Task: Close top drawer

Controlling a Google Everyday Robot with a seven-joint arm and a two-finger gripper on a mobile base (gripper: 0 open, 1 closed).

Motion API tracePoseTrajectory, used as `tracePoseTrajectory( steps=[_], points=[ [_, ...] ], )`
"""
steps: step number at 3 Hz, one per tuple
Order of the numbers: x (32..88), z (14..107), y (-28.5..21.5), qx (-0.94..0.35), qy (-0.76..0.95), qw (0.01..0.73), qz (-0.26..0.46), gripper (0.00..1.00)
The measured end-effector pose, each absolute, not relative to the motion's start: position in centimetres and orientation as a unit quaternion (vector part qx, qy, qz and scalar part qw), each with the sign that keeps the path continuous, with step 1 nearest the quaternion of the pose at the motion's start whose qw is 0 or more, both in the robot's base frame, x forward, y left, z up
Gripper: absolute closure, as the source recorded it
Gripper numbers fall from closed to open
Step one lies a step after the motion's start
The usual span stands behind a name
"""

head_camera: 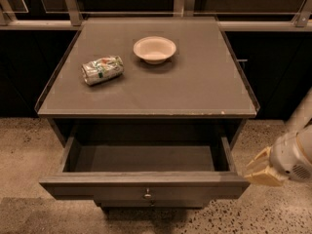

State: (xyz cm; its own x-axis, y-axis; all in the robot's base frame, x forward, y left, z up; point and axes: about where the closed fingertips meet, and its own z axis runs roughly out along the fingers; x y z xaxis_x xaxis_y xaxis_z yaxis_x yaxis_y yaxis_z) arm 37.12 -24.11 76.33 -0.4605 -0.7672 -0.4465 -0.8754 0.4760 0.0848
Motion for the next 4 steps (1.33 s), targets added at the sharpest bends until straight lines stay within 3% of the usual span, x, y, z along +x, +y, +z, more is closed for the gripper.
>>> tracePoseTrajectory(
  steps=[1,2,4],
  points=[
    [35.5,68.9,-23.7,-0.419,0.858,0.192,0.226,1.00],
    [35.8,63.1,-22.9,-0.356,0.860,0.233,0.282,1.00],
    [39.0,61.8,-22.5,-0.323,0.858,0.289,0.275,1.00]
  ],
)
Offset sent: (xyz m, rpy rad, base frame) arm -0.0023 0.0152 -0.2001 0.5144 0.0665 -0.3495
